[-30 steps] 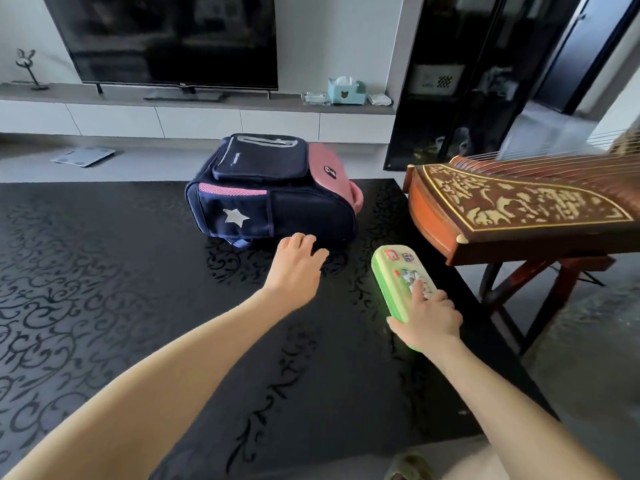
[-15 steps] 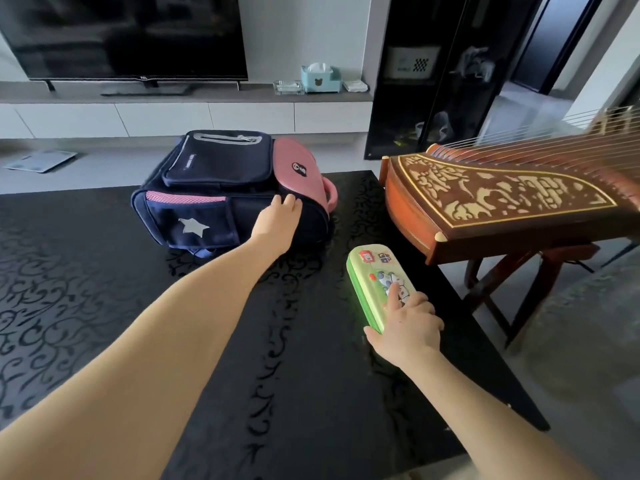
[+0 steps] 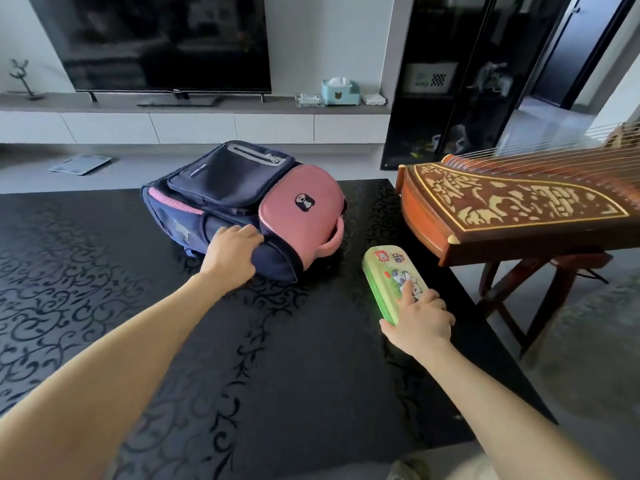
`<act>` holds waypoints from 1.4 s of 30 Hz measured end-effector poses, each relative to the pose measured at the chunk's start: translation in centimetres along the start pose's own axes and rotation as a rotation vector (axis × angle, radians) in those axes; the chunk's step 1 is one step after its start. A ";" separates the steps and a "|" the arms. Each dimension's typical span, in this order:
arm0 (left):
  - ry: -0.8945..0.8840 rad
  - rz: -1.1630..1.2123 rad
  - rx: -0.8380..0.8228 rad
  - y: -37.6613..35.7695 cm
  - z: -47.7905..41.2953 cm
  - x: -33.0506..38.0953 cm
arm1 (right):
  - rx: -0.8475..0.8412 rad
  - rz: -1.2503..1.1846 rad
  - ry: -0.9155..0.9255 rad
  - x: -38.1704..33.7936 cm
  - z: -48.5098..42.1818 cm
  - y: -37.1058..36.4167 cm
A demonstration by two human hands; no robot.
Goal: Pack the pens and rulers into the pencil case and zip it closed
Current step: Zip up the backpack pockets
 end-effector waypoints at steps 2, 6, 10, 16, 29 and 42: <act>0.019 0.027 0.052 0.6 4.0 -1.9 | -0.005 0.004 0.005 0.0 -0.4 0.0; 0.183 0.024 0.148 3.0 11.6 -5.2 | -0.032 -0.055 0.006 0.3 -0.1 -0.5; 0.466 -0.013 0.069 4.8 15.6 -7.9 | -0.104 -0.173 -0.041 0.5 0.5 -0.4; 0.749 0.227 0.068 4.9 13.6 -7.6 | 0.323 -0.676 0.173 -4.7 0.9 9.7; 0.705 0.765 0.032 2.7 16.9 -7.9 | 0.188 -0.767 0.370 -11.6 7.5 11.2; 0.314 0.108 0.213 8.8 17.5 -4.0 | 0.411 -0.634 0.331 -10.4 4.9 14.4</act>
Point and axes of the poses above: each hand's wrist, its own z-axis away from the middle knuckle, its own y-axis out of the back of the hand, x = y × z, the point moved 7 cm from there along -z, towards the middle knuckle, and after that the axes turned 1 degree about -x, right-handed, at the moved point
